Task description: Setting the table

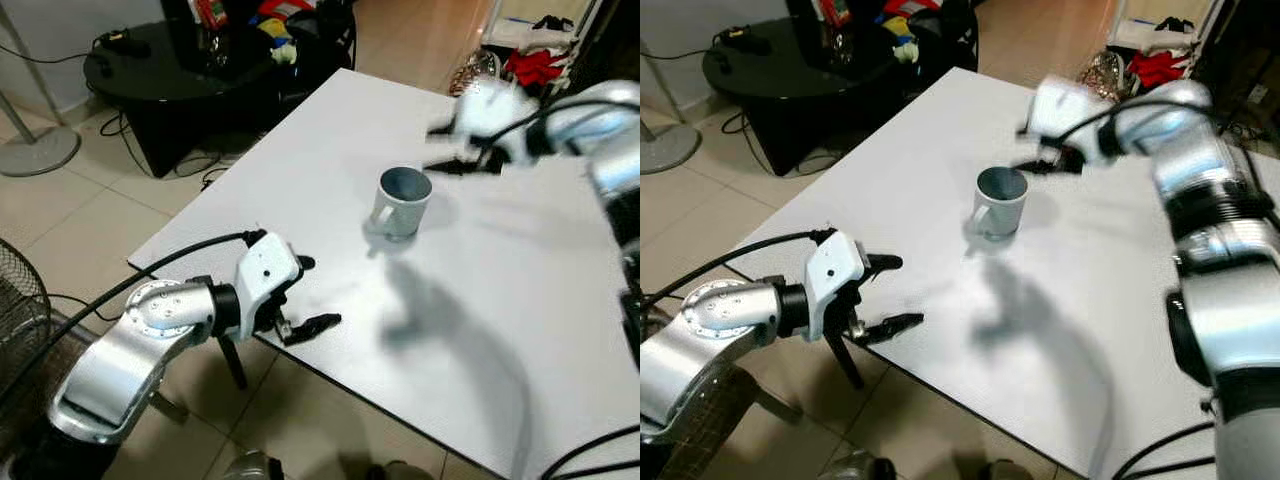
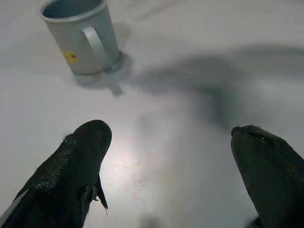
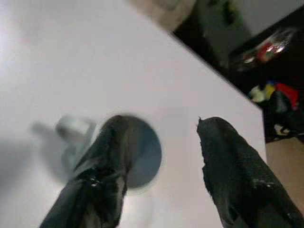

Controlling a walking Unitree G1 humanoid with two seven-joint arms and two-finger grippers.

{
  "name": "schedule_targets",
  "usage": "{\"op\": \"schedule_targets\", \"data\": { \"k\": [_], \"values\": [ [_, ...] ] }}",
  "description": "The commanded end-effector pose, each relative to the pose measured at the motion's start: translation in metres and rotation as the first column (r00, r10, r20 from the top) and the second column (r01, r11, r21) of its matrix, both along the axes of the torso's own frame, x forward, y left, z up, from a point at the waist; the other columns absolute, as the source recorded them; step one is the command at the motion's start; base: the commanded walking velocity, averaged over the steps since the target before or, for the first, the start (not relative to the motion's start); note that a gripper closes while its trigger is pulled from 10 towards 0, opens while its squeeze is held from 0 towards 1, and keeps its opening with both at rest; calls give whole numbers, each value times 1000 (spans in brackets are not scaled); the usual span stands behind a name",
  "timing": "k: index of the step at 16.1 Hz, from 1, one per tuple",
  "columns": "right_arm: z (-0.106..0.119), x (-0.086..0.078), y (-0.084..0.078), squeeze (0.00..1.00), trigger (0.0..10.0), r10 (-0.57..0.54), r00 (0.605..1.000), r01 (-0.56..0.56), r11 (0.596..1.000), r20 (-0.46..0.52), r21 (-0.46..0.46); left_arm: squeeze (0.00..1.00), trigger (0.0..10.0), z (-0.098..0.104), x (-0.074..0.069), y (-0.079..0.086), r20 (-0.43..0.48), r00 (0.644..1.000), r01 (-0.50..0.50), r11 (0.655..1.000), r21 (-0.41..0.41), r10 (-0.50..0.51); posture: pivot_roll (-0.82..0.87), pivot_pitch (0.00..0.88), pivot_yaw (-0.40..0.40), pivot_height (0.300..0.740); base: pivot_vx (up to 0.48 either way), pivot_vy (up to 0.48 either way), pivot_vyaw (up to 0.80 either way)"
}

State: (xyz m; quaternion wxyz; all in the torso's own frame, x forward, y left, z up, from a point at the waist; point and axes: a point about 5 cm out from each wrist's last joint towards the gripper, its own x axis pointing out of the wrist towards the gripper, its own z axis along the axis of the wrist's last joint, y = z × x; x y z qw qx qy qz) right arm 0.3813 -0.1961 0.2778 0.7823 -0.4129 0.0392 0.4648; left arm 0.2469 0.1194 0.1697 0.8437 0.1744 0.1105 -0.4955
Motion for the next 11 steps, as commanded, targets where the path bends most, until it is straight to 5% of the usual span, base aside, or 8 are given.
{"op": "schedule_targets", "data": {
  "k": [1,2,4,6,8,10,11],
  "values": [
    [1,-7,-1,1000,10000,-38,998,30,981,40,192,0,10000,-1,3,3,41,996,-77,997,-7,77,-10,59,49,740,0,0,0],
    [-8,-21,3,1000,10000,-86,992,47,928,90,369,0,10000,-2,6,4,60,988,-141,989,-34,143,-13,53,65,740,0,0,0],
    [-31,-50,13,1000,10000,-177,980,101,839,93,535,0,10000,-1,7,3,92,971,-212,974,-86,219,-19,46,87,740,0,0,400],
    [-51,-82,29,1000,10000,-254,964,146,753,79,641,0,10000,-1,6,2,98,958,-257,958,-131,270,-18,41,115,740,0,0,800],
    [-51,-98,40,1000,10000,-299,953,179,693,54,698,0,10000,0,8,5,129,934,-313,937,-155,334,-23,39,137,740,0,0,800],
    [-56,-120,50,1000,10000,-410,911,283,558,-37,780,0,10000,2,13,11,161,867,-434,874,-217,471,-23,46,135,740,0,0,800],
    [-61,-126,52,1000,10000,-454,889,322,529,-59,785,0,10000,2,14,15,170,830,-490,840,-235,532,-19,44,128,740,0,0,800]
  ]
}}
